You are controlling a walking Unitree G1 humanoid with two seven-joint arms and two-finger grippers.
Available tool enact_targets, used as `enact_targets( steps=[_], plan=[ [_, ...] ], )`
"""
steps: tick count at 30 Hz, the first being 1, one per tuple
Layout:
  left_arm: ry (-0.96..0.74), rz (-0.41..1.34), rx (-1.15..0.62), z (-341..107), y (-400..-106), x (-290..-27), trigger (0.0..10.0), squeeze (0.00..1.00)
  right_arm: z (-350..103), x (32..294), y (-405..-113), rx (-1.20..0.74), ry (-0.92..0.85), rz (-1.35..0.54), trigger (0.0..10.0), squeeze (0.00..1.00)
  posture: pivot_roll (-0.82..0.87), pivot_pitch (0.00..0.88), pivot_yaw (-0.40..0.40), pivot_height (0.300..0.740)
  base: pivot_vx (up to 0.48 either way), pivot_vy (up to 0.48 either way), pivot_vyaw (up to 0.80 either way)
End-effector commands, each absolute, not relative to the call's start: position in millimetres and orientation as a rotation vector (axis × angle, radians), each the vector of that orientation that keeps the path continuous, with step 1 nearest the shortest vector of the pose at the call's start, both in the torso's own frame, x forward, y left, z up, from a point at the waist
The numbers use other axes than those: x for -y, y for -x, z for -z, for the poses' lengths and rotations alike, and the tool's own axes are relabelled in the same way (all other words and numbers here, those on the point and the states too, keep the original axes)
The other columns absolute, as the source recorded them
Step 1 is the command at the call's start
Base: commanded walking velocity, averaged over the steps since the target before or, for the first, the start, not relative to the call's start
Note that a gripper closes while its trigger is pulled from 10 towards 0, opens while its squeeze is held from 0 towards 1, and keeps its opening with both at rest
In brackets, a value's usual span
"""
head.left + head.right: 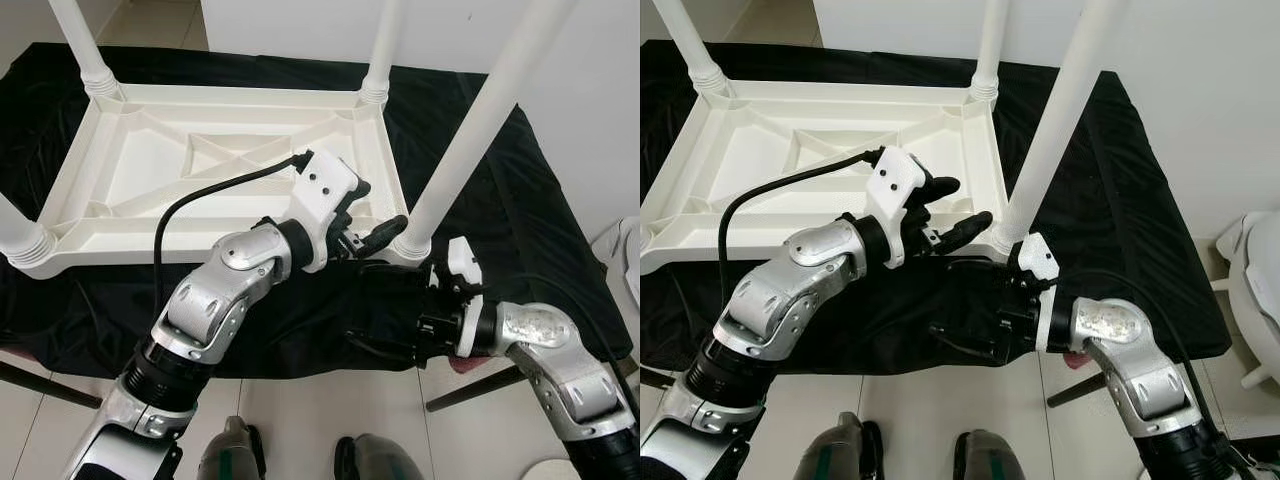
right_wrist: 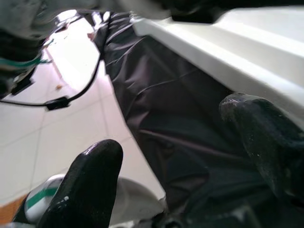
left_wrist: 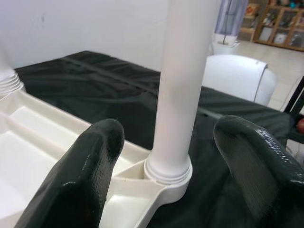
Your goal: Building children table
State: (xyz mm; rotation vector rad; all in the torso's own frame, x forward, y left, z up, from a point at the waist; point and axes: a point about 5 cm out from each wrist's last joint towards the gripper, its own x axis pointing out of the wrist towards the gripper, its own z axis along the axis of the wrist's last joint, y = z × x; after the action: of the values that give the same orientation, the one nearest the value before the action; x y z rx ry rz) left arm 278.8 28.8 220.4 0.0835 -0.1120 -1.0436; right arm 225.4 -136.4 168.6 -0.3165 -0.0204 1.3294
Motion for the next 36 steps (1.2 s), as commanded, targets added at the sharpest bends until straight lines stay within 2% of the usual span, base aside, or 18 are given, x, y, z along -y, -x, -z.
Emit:
enact_targets(
  steps=[1, 26, 36],
  plan=[
    [-0.106, 1.063, 0.118, -219.8, -280.4, -25.3, 10.0, 0.00, -165.6, 132.8, -224.3, -0.001, 0.307, -1.383, 10.0, 0.00, -0.12, 0.087, -0.046, 0.740, 0.000, 0.000, 0.00],
    [-0.017, 1.193, 0.189, -237.7, -268.2, 6.0, 10.0, 0.00, -172.7, 122.8, -233.0, -0.001, 0.241, -1.511, 10.0, 0.00, -0.10, 0.091, -0.063, 0.740, 0.000, 0.000, 0.00],
    [0.004, 1.227, 0.204, -241.7, -263.4, 9.7, 10.0, 0.00, -170.4, 122.1, -235.5, -0.013, 0.192, -1.524, 10.0, 0.00, -0.10, 0.092, -0.062, 0.740, 0.000, 0.000, 0.00]
  ],
)
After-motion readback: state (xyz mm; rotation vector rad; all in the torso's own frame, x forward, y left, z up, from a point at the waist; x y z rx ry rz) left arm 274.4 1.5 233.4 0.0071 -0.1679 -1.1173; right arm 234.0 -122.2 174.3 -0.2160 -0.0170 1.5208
